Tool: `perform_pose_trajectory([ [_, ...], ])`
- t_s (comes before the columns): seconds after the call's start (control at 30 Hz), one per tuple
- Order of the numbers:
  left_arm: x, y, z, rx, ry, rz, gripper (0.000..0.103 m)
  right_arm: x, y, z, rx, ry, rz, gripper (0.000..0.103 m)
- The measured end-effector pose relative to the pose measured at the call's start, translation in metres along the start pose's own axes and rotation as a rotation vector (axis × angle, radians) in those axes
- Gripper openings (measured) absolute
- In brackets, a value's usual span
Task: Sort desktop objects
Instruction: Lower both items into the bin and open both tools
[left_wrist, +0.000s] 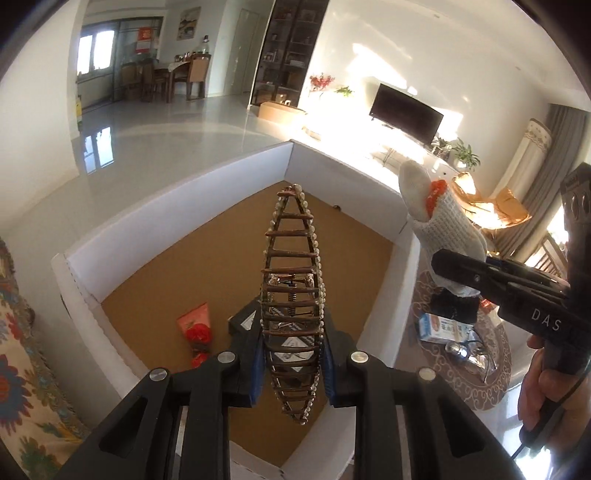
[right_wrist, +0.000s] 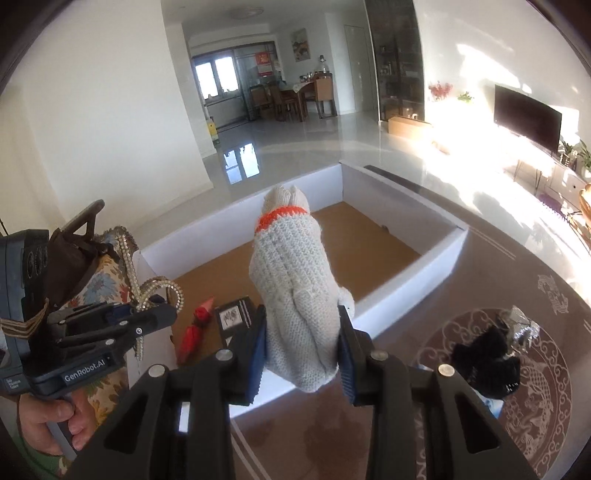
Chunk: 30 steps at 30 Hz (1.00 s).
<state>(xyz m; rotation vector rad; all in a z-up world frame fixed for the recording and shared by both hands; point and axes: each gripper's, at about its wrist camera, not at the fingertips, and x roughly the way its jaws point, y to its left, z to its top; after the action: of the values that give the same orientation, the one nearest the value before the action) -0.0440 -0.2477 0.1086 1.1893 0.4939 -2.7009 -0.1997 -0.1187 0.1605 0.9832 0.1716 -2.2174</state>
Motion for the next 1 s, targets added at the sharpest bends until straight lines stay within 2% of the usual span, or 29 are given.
perform_pose_trajectory([
  [0.1,0.029,0.02,0.0,-0.052,0.09,0.023,0.025,0.058,0.018,0.027,-0.016,0.07,-0.02,0.035],
  [0.2,0.057,0.031,-0.009,-0.091,0.169,0.07,0.026,0.111,0.026,0.033,-0.021,0.143,-0.044,0.035],
  [0.27,0.065,0.028,-0.01,-0.065,0.17,0.097,0.027,0.136,0.03,0.032,-0.02,0.174,-0.05,0.037],
  [0.3,0.069,0.024,-0.01,-0.055,0.18,0.109,0.033,0.146,0.031,0.029,-0.017,0.19,-0.056,0.039],
  [0.33,0.072,0.021,-0.009,-0.051,0.189,0.113,0.047,0.155,0.033,0.028,-0.012,0.212,-0.07,0.049],
  [0.37,0.075,0.016,-0.007,-0.043,0.195,0.098,0.054,0.163,0.032,0.026,-0.004,0.235,-0.086,0.065],
  [0.4,0.076,0.012,-0.005,-0.036,0.195,0.08,0.072,0.169,0.032,0.024,0.004,0.249,-0.099,0.073],
  [0.43,0.076,0.008,-0.004,-0.025,0.186,0.068,0.081,0.171,0.031,0.024,0.008,0.251,-0.11,0.079],
  [0.5,0.071,0.003,0.0,-0.003,0.158,0.105,0.089,0.166,0.029,0.024,0.015,0.229,-0.116,0.079],
  [0.53,0.068,0.002,0.002,0.0,0.136,0.112,0.09,0.16,0.024,0.024,0.02,0.217,-0.115,0.08],
  [0.63,0.054,0.008,0.003,-0.052,0.082,0.052,0.09,0.135,0.009,0.025,0.031,0.162,-0.143,0.08],
  [0.77,0.027,0.011,0.007,-0.129,-0.009,-0.008,0.09,0.077,-0.014,0.018,0.058,0.052,-0.168,0.09],
  [0.9,-0.004,-0.024,0.003,-0.056,-0.095,-0.023,0.09,0.017,-0.035,-0.015,0.059,-0.031,-0.186,0.094],
  [1.0,-0.029,-0.065,-0.01,0.04,-0.145,-0.066,0.09,-0.027,-0.054,-0.059,0.069,-0.077,-0.234,0.097],
])
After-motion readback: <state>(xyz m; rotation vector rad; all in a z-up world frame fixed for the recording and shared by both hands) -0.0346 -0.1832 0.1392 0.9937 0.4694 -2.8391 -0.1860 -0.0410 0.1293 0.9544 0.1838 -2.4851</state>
